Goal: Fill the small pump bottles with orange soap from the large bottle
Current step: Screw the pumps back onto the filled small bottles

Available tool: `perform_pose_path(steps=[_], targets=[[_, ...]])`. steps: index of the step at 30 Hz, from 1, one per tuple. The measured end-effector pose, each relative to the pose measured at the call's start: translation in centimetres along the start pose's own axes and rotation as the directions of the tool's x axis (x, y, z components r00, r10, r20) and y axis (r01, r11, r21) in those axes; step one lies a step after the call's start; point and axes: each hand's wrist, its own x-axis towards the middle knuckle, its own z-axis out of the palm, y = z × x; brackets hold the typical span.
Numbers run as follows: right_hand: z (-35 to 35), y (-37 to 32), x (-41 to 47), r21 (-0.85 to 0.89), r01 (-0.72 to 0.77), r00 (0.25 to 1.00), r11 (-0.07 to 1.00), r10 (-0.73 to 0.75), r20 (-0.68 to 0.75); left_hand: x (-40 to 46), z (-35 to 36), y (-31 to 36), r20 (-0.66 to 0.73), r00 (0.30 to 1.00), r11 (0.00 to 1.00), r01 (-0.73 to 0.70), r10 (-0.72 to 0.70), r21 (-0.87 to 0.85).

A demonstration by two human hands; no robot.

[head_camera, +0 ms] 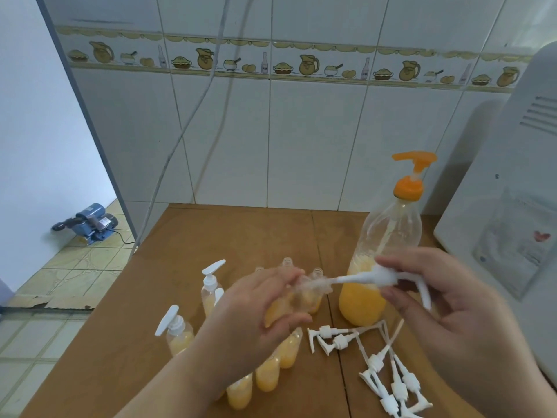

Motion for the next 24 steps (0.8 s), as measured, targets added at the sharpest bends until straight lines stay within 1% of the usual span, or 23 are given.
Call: perform_pose_path(steps=[2,3,5,7,9,10,11,13,14,15,18,20,22,23,24], targets=[[0.4,-1.2,0.8,0.099,-0.059,0.995,0.993,0.050,0.083,0.3,0.4,0.9,0.024,0.997,0.997,-0.078,0.079,-0.025],[0.9,-1.9,1.2,0.122,-0.093,0.992,0.988,0.081,0.102,0.4,0.7,1.2,0.026,0.996,0.994,-0.078,0.080,-0.071],[2.4,-2.4,2.0,0.172,-0.202,0.978,0.964,0.188,0.096,0.7,1.0,1.5,-0.006,0.999,0.987,-0.040,0.039,-0.157],[3.5,-2.2,2.9,0.210,-0.310,0.950,0.927,0.296,0.096,1.0,1.3,1.9,-0.051,0.999,0.979,0.005,-0.016,-0.202],[3.9,-1.6,3.6,0.265,-0.385,0.922,0.884,0.357,0.149,1.4,1.4,2.3,-0.092,0.993,0.960,0.051,-0.079,-0.274],[3.9,-1.4,4.0,0.332,-0.426,0.903,0.841,0.378,0.202,1.5,1.4,2.4,-0.104,0.987,0.944,0.086,-0.125,-0.318],[3.9,-1.2,4.2,0.425,-0.471,0.882,0.773,0.395,0.258,1.6,1.5,2.4,-0.108,0.980,0.928,0.122,-0.170,-0.353],[4.3,-0.8,4.5,0.593,-0.537,0.842,0.599,0.414,0.345,1.7,1.5,2.1,-0.101,0.969,0.904,0.171,-0.227,-0.392],[4.6,-0.6,4.6,0.638,-0.556,0.828,0.532,0.421,0.370,1.7,1.6,2.1,-0.093,0.966,0.892,0.184,-0.242,-0.412],[4.9,-0.6,4.6,0.661,-0.569,0.817,0.490,0.429,0.385,1.7,1.6,2.0,-0.081,0.964,0.877,0.195,-0.255,-0.440],[5.7,-0.3,4.6,0.669,-0.607,0.785,0.429,0.452,0.423,1.6,1.7,2.3,-0.022,0.954,0.808,0.242,-0.300,-0.537],[5.9,-0.4,4.5,0.701,-0.617,0.776,0.357,0.427,0.465,1.5,1.7,2.7,0.023,0.935,0.722,0.289,-0.354,-0.628],[6.1,-0.4,4.4,0.746,-0.615,0.763,0.253,0.428,0.484,1.4,1.7,2.8,0.065,0.913,0.627,0.327,-0.403,-0.707],[6.1,-0.5,4.3,0.764,-0.611,0.757,0.207,0.435,0.487,1.4,1.7,2.8,0.078,0.906,0.604,0.339,-0.416,-0.721],[6.2,-0.4,4.2,0.773,-0.604,0.758,0.192,0.437,0.484,1.4,1.7,2.8,0.082,0.902,0.597,0.346,-0.423,-0.723]])
